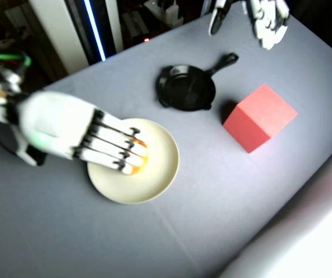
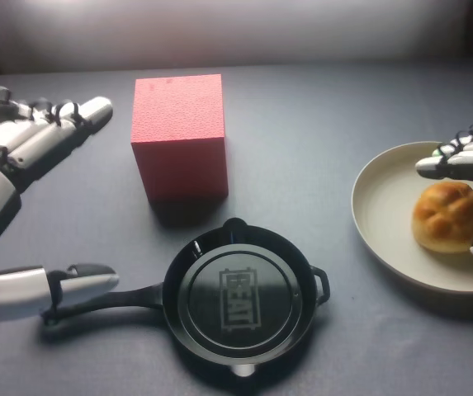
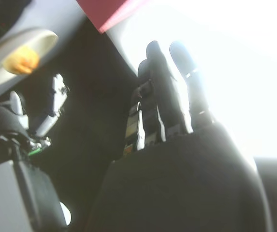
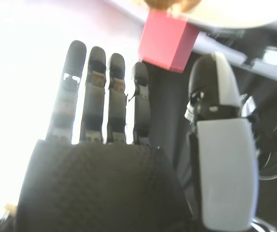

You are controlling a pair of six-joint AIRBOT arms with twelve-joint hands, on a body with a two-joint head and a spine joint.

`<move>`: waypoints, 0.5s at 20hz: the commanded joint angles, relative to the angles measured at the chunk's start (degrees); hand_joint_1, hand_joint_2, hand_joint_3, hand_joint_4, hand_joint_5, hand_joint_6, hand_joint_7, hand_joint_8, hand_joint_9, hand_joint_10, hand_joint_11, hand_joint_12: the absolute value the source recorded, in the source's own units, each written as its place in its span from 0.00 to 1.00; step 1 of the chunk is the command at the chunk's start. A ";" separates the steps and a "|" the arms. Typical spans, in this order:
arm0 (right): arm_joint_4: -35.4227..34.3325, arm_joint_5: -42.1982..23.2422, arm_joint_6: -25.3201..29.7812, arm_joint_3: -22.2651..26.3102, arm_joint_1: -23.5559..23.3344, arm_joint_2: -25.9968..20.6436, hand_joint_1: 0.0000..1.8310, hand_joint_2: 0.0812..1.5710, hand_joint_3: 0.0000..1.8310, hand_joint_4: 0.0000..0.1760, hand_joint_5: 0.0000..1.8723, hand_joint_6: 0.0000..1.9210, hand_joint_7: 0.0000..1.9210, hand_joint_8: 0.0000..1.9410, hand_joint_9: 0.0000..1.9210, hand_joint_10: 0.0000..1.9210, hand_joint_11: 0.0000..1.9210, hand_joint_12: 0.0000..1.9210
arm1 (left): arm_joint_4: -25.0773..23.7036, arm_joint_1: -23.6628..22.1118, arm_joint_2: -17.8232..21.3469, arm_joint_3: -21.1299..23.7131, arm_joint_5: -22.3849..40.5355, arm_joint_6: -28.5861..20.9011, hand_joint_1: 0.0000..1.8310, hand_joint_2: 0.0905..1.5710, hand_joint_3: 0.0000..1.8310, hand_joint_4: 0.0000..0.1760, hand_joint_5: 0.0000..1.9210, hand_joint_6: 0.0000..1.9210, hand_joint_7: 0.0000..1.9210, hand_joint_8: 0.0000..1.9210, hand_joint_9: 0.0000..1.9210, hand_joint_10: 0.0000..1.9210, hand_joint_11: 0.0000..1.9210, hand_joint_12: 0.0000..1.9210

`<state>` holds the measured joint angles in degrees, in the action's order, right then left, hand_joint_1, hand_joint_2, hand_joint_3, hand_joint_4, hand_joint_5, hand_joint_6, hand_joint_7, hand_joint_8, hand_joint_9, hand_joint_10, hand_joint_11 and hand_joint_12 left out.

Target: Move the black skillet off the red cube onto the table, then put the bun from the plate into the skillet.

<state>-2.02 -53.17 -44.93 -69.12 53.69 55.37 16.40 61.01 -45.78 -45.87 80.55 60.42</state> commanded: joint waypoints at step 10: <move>3.55 0.21 0.56 -2.98 -6.83 2.69 0.75 0.68 0.00 0.00 0.49 0.57 0.56 0.41 0.48 0.58 0.36 0.61 | -0.45 0.35 -0.39 0.05 8.47 -0.03 0.47 0.55 0.00 0.49 0.04 0.00 0.17 0.00 0.18 0.00 0.00 0.57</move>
<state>2.68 -45.76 -44.47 -72.10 47.13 58.24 16.73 61.73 -45.98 -45.65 81.89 60.38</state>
